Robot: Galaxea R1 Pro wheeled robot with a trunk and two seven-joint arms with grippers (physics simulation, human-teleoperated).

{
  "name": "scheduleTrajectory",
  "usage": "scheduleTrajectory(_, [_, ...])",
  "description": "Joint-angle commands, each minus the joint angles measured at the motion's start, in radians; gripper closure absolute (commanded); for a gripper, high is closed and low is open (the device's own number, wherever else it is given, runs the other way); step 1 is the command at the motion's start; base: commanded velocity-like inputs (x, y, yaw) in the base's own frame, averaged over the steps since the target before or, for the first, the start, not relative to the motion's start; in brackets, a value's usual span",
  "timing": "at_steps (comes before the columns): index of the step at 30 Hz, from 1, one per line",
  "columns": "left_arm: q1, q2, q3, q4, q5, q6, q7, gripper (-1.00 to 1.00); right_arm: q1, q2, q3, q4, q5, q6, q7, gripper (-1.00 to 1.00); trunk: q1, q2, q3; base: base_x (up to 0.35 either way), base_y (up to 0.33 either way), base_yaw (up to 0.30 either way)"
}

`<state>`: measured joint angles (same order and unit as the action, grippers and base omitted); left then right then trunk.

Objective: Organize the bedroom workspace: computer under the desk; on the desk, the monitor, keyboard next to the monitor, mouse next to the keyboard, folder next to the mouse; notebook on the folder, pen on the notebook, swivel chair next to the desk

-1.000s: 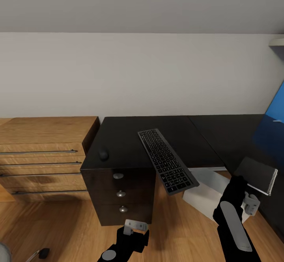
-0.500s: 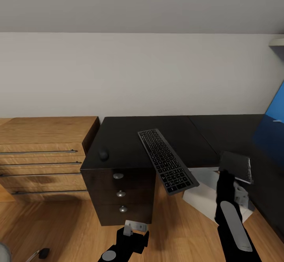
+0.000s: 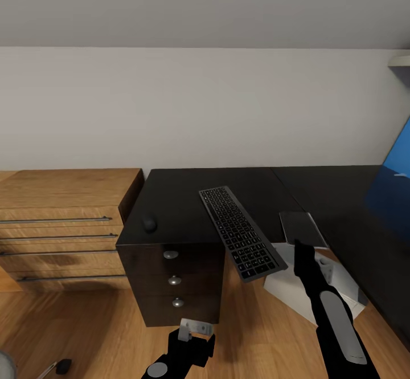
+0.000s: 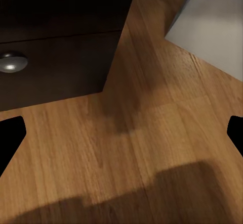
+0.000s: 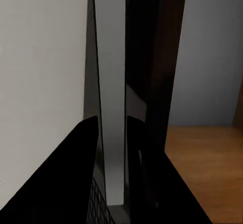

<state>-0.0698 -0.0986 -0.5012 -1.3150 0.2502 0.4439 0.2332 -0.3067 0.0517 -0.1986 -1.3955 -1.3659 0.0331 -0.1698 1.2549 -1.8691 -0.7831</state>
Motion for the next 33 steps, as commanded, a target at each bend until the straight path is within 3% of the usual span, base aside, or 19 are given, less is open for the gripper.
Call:
scheduleTrajectory(1, [-0.001, 0.000, -0.002, -0.002, 0.011, 0.003, 0.009, -1.00, 0.000, 0.001, -0.002, -0.001, -0.010, 0.008, -0.003, 1.00, 0.000, 0.000, -0.001, 0.000, 0.000, 0.000])
scheduleTrajectory(7, [-0.001, -0.005, 0.002, -0.011, 0.009, 0.003, 0.012, -1.00, -0.005, -0.022, -0.025, 0.020, -0.038, 0.038, 0.011, 1.00, 0.000, 0.000, -0.001, 0.000, 0.000, 0.000])
scheduleTrajectory(11, [-0.001, -0.011, 0.001, -0.012, 0.008, 0.003, 0.012, -1.00, -0.005, -0.008, -0.029, 0.012, -0.030, 0.020, -0.004, 1.00, 0.000, 0.000, -0.001, 0.000, 0.000, 0.000])
scheduleTrajectory(18, [-0.001, -0.010, -0.002, -0.012, 0.008, 0.004, 0.012, -1.00, -0.004, -0.023, -0.030, 0.009, -0.020, 0.013, -0.011, 1.00, 0.000, 0.000, -0.001, 0.000, 0.000, 0.000])
scheduleTrajectory(33, [-0.001, -0.010, -0.001, -0.011, 0.007, 0.004, 0.013, -1.00, -0.005, -0.023, -0.029, 0.007, -0.005, 0.013, -0.012, 1.00, 0.000, 0.000, -0.001, 0.055, 0.020, 0.000])
